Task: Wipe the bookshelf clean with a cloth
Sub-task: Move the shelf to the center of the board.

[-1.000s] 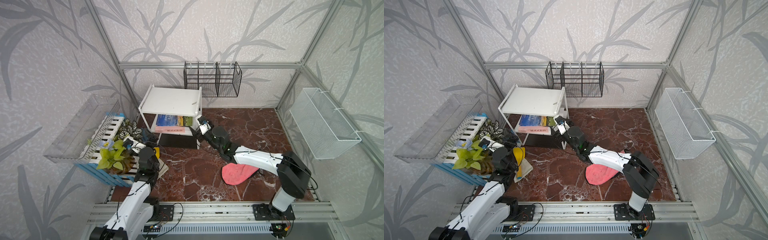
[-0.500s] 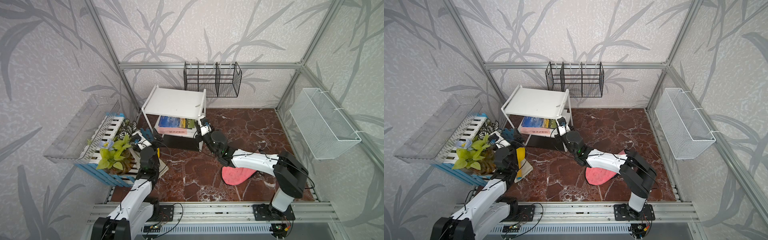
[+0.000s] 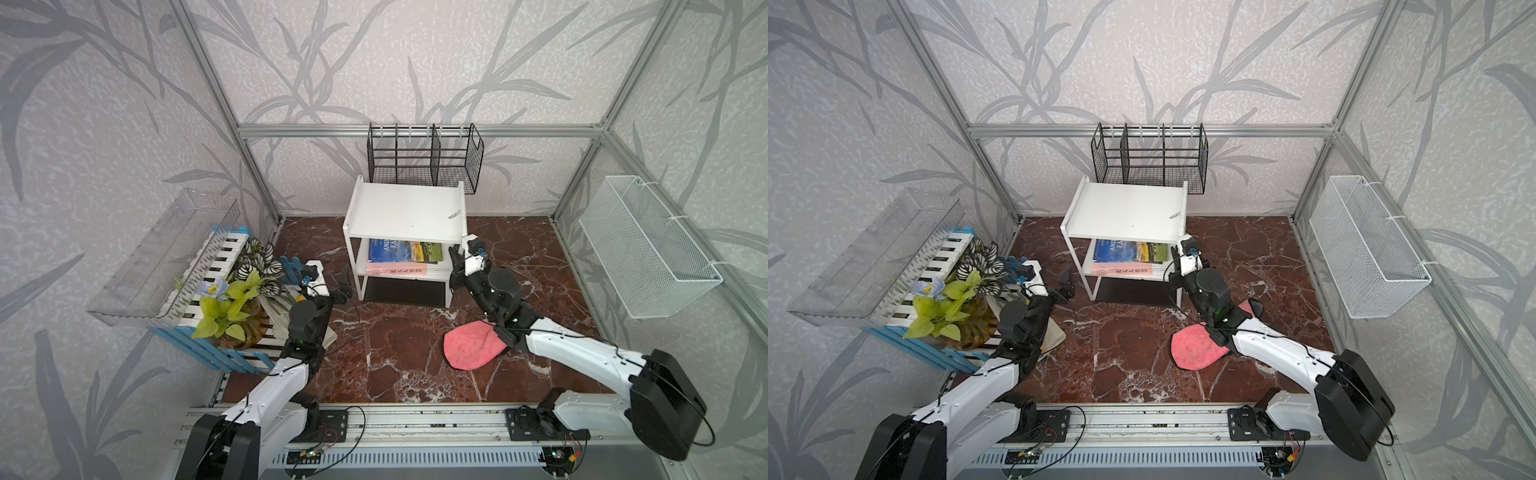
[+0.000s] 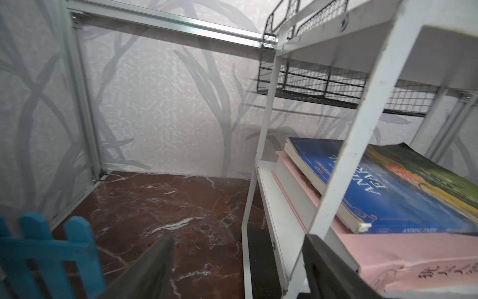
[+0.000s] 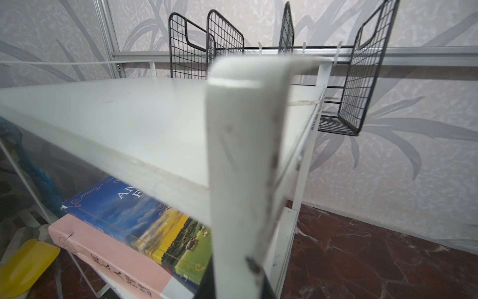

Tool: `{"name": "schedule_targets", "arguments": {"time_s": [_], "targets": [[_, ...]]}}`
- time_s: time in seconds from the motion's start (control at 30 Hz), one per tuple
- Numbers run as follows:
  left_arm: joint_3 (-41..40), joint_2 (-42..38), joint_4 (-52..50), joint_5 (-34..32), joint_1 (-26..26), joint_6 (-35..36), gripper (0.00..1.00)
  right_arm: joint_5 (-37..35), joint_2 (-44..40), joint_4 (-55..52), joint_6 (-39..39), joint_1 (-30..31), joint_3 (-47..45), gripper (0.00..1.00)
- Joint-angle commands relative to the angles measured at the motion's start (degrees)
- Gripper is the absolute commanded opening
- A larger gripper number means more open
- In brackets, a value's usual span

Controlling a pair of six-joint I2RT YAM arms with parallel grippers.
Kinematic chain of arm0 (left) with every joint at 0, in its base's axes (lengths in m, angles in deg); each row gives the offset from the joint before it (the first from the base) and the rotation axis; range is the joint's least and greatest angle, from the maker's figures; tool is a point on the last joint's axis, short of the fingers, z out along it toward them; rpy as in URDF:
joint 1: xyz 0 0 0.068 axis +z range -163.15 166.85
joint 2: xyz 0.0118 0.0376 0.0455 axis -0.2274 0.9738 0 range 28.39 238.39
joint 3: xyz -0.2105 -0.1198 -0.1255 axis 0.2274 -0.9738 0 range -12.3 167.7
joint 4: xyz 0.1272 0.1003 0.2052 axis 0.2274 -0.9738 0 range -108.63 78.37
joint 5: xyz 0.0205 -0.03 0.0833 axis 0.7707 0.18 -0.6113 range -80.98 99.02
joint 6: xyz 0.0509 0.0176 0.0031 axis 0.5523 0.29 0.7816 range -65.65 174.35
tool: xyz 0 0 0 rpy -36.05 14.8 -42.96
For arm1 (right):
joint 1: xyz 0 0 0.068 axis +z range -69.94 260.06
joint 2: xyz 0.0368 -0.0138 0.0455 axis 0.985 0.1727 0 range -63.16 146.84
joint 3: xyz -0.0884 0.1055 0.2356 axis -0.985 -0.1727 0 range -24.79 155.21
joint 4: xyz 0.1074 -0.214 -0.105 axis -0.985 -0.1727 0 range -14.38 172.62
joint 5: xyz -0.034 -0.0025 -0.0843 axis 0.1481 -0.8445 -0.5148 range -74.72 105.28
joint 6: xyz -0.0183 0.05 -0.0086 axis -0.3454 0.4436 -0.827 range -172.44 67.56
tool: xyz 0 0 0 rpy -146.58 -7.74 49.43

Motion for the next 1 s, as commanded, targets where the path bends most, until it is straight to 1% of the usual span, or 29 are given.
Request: {"name": "schedule_targets", "arguments": {"time_s": [0.0,0.07,0.17,0.3,0.4,0.47,0.57,0.63,0.7,0.83,0.9,0.97], "targets": [[2.18,0.12,1.52,3.71,-3.97,2.43,0.77,-0.52,-5.42,-4.33,-2.4,-5.92,-3.19,0.0],[2.93,0.74,1.2,3.76,-5.83,2.3,0.74,2.73,-7.36,-5.38,-1.34,-9.51,-4.44,0.0],[4.39,3.02,2.51,5.99,-7.56,1.03,0.74,6.05,-7.75,-6.85,-1.26,-12.88,-4.53,0.0],[6.61,7.27,4.63,8.73,-9.93,0.13,0.73,8.27,-5.38,-7.34,-2.57,-13.58,-3.35,0.0],[7.64,9.82,6.08,9.12,-10.56,-0.29,0.73,8.81,-3.05,-7.23,-2.35,-13.72,-2.15,0.0],[9.03,12.07,6.04,8.21,-10.5,-0.11,0.71,8.23,-1.6,-7.07,-1.91,-13.84,-1.4,0.0],[12.49,16.09,4.16,5.51,-10.41,0.69,0.63,7.09,-0.08,-5.63,-0.86,-13.88,-1.39,0.0],[13.76,18.26,4.79,3.17,-10.2,0.66,0.58,6.65,0.71,-5.17,-0.78,-13.97,-1.18,0.0],[14.56,20.08,6.0,2.32,-9.93,1.08,0.52,6.4,1.12,-5.76,-0.94,-14.09,-0.86,0.0],[17.36,22.75,3.6,0.24,-9.59,3.34,0.5,6.33,0.76,-5.95,-0.67,-14.35,-1.44,0.0],[18.88,23.79,1.63,-1.79,-9.11,3.09,0.48,6.71,0.53,-6.89,-0.45,-14.38,-1.65,0.09],[19.77,24.99,0.94,-2.06,-8.34,3.03,0.48,7.27,0.16,-8.04,-0.05,-14.43,-1.79,0.17]]}}
